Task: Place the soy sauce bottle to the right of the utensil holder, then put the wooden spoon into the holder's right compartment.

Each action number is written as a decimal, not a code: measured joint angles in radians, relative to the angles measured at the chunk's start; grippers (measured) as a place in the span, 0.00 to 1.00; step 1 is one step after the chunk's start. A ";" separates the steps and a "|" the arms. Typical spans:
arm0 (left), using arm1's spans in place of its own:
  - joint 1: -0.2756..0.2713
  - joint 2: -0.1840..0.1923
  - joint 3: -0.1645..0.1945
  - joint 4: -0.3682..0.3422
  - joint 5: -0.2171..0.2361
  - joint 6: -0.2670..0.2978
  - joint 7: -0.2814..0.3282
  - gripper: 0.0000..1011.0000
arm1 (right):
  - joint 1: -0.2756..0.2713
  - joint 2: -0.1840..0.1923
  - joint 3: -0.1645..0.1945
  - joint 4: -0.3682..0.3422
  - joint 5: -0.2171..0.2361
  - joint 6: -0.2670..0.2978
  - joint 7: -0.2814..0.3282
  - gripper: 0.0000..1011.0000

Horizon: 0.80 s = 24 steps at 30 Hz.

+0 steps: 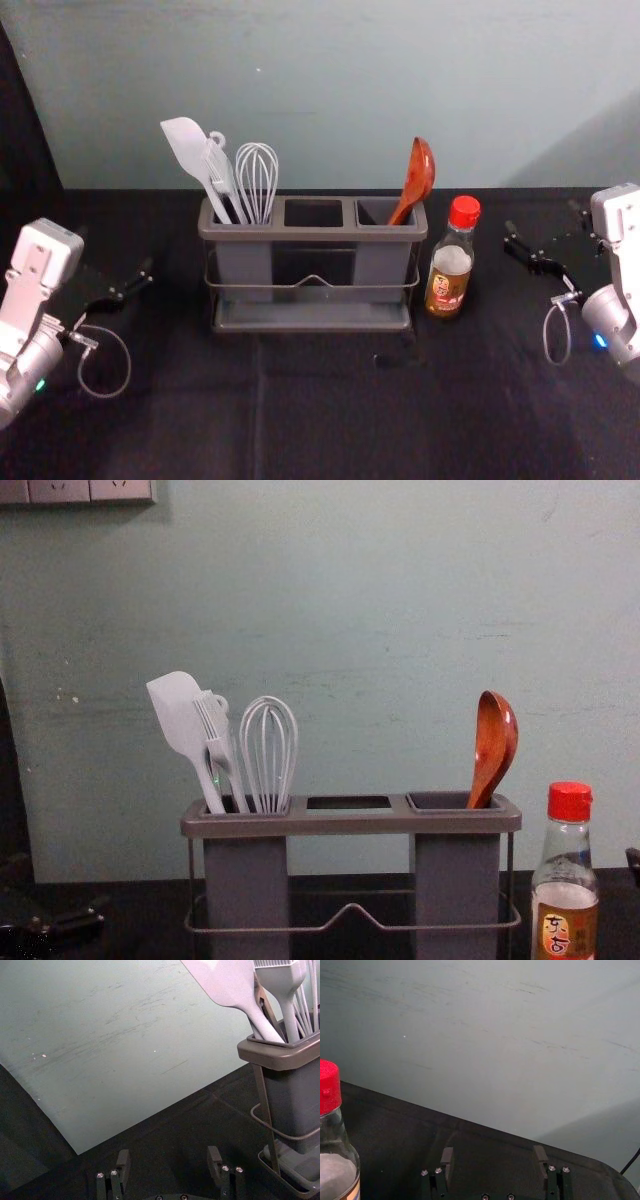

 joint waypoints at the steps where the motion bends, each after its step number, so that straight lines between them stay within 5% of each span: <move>1: 0.000 0.000 0.000 0.000 0.000 0.000 0.000 1.00 | 0.000 0.000 0.000 -0.001 0.000 0.001 0.000 0.99; 24: 0.000 0.000 0.000 0.000 0.000 0.000 0.000 1.00 | -0.003 0.000 -0.001 -0.005 0.000 0.005 0.000 0.99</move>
